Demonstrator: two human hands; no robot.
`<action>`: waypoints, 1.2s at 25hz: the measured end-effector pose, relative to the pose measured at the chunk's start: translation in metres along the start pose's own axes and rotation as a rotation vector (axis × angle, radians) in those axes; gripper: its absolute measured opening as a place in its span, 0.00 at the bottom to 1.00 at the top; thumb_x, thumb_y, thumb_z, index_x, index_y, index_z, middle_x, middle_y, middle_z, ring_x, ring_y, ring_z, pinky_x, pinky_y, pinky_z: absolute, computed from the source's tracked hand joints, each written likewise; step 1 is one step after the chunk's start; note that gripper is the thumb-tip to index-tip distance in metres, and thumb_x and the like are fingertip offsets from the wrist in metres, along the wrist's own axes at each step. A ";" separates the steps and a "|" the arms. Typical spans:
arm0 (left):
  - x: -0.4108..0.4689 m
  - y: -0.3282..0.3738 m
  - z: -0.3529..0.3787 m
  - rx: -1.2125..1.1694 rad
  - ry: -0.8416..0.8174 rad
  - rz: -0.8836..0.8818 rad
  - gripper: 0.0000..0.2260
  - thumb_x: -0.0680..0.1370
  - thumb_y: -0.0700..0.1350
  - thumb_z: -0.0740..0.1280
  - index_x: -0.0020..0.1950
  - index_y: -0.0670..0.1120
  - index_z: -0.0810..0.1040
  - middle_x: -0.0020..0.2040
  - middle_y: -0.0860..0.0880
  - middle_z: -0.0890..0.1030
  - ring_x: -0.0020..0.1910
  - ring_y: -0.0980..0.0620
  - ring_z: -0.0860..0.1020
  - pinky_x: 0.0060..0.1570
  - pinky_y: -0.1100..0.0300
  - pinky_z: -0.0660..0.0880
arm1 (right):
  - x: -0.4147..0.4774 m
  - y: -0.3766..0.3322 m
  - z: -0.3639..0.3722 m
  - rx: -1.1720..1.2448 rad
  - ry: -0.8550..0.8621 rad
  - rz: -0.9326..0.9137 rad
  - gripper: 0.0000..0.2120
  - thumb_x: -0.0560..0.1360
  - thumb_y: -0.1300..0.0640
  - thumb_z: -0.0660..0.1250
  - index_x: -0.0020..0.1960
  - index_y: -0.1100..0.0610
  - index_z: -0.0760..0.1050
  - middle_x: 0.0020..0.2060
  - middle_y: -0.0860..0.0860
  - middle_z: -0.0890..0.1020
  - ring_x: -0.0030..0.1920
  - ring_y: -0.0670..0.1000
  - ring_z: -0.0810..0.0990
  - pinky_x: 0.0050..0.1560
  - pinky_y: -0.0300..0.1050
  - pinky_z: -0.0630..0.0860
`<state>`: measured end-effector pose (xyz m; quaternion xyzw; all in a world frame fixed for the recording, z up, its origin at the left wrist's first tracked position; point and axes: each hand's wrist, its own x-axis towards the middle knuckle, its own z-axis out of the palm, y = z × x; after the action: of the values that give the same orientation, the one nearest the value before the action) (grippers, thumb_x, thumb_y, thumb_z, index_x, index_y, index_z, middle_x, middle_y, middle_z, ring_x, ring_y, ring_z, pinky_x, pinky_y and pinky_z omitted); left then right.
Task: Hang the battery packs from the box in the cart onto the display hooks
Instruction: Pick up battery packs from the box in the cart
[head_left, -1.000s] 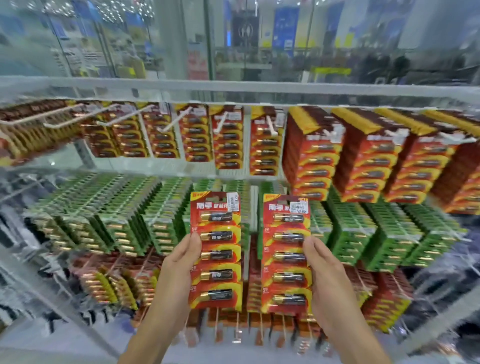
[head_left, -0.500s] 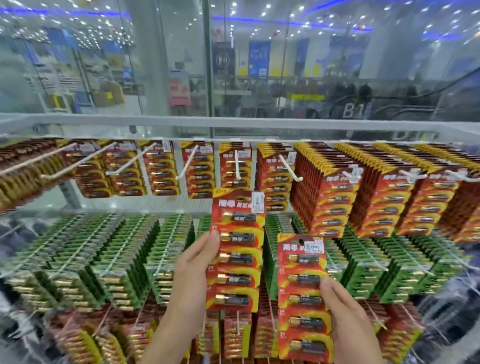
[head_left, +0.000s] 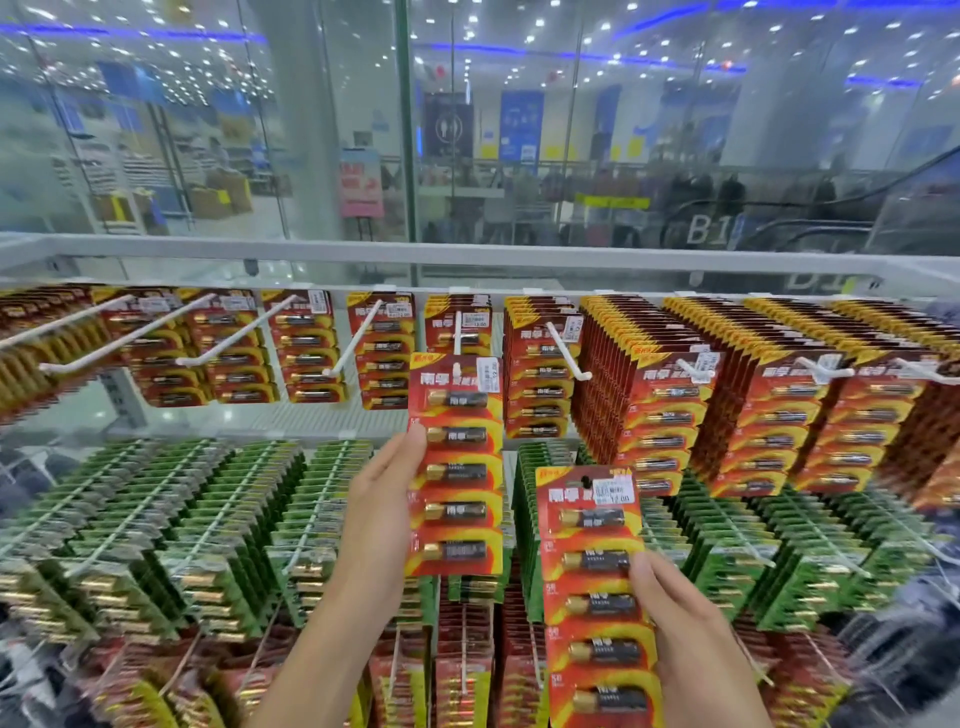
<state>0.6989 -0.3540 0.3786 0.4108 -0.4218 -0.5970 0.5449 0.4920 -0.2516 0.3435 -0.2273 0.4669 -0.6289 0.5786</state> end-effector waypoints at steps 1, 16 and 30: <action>0.010 0.000 0.003 0.017 -0.007 0.007 0.16 0.84 0.56 0.62 0.62 0.49 0.84 0.54 0.43 0.88 0.52 0.39 0.87 0.54 0.41 0.82 | 0.000 -0.004 0.003 -0.011 -0.009 0.000 0.15 0.75 0.51 0.68 0.57 0.56 0.84 0.51 0.60 0.87 0.49 0.62 0.88 0.61 0.67 0.77; 0.151 -0.015 0.012 0.130 0.091 0.091 0.09 0.86 0.49 0.64 0.53 0.52 0.84 0.45 0.50 0.89 0.43 0.51 0.88 0.40 0.56 0.83 | 0.028 -0.039 0.036 -0.175 0.037 -0.236 0.10 0.79 0.43 0.67 0.50 0.41 0.87 0.52 0.47 0.88 0.54 0.53 0.87 0.57 0.59 0.81; 0.157 -0.020 0.000 0.244 0.179 0.274 0.06 0.82 0.51 0.71 0.47 0.56 0.86 0.47 0.54 0.88 0.51 0.48 0.86 0.58 0.42 0.82 | 0.161 -0.034 0.084 -0.320 0.255 -0.367 0.15 0.87 0.48 0.57 0.47 0.47 0.78 0.29 0.40 0.78 0.31 0.39 0.77 0.36 0.42 0.74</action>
<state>0.6818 -0.5098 0.3552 0.4640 -0.4930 -0.4227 0.6024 0.5070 -0.4336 0.3700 -0.3157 0.5805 -0.6648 0.3483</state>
